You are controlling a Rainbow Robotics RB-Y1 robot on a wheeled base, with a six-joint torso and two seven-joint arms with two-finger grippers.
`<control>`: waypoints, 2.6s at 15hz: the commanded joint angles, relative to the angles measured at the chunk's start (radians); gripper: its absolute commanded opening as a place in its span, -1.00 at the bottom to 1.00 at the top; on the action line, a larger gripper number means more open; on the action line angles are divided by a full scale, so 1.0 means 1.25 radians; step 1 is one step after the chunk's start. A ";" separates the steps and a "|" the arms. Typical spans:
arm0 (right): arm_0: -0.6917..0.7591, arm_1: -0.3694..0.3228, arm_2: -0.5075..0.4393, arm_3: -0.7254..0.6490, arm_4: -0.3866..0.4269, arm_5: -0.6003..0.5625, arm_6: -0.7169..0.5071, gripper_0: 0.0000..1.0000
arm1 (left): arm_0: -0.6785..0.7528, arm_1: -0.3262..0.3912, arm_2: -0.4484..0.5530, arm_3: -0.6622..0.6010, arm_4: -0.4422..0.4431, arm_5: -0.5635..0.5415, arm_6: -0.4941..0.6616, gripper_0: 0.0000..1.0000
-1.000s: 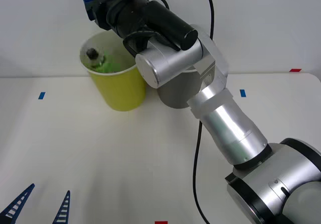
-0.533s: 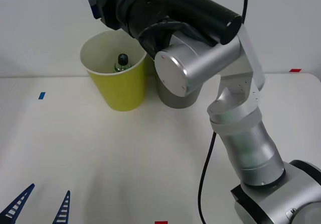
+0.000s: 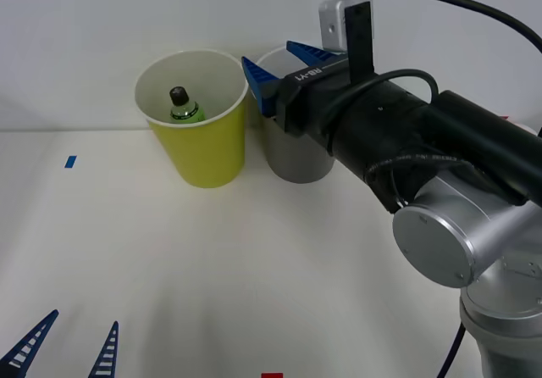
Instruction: Put cans in the gray bin and PET bottles in the light green bin.
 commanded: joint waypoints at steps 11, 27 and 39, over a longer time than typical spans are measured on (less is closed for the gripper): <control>0.445 0.004 0.049 -0.015 0.092 -0.300 0.037 0.17 | 0.000 0.000 0.000 0.000 0.000 0.000 0.000 0.57; 0.779 -0.044 -0.053 0.204 0.400 -0.972 -0.103 0.17 | 0.000 0.000 0.000 0.000 0.000 0.000 0.000 0.58; 0.947 -0.047 -0.135 0.331 0.362 -1.232 -0.126 0.17 | 0.000 0.000 0.000 0.000 0.000 0.000 0.000 0.58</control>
